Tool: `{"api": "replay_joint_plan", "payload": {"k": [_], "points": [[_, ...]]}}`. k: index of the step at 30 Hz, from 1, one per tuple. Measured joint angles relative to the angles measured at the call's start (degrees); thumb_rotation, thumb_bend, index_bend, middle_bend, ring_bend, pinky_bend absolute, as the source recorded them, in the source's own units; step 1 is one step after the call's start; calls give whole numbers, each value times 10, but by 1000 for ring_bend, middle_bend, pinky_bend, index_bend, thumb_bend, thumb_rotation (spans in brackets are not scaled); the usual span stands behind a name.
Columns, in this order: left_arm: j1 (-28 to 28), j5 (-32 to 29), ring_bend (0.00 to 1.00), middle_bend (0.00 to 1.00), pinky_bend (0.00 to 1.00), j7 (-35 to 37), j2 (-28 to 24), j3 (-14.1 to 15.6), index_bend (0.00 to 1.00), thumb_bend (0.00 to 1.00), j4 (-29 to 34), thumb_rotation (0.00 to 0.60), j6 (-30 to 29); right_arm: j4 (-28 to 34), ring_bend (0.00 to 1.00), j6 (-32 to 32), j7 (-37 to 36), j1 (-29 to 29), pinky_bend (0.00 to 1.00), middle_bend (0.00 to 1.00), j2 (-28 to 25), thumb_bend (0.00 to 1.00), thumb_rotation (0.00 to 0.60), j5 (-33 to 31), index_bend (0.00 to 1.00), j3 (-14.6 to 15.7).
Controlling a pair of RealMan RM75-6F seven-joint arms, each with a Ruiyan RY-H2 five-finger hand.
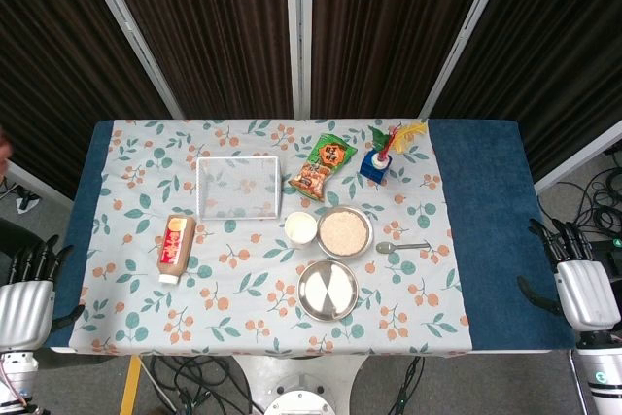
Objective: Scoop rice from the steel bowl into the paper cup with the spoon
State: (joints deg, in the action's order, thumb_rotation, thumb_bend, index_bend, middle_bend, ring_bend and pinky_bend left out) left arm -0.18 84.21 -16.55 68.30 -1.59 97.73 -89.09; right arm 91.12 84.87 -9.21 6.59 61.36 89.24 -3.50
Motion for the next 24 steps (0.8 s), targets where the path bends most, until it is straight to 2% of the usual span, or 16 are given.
{"api": "replay_joint_plan", "payload": {"k": [8,13,16,18,21,24], "points": [[1,3,74,144,70,3,1,1,211,136,-5,600,-3,4,0,-3,0,2,0,192,-3,218,600,1,22,1],[2,3,73,144,70,4,1,0,211,136,-3,600,-6,5,0,-13,-4,9,0,215,-4,114,600,2,22,-1],[1,7,74,145,70,3,1,-1,211,136,-2,600,-7,7,0,-38,2,22,0,219,-5,85,600,-2,25,-3],[1,8,74,144,70,3,0,-2,211,137,0,600,-8,8,7,-66,8,37,2,232,-5,82,600,-7,59,-5],[1,8,73,145,70,2,0,-1,211,136,1,600,-7,5,52,-117,19,67,49,288,3,86,600,-18,165,-11],[0,7,73,144,69,1,-1,-2,211,136,2,600,-6,-11,78,-170,31,104,64,336,27,96,600,-34,250,-20]]}}
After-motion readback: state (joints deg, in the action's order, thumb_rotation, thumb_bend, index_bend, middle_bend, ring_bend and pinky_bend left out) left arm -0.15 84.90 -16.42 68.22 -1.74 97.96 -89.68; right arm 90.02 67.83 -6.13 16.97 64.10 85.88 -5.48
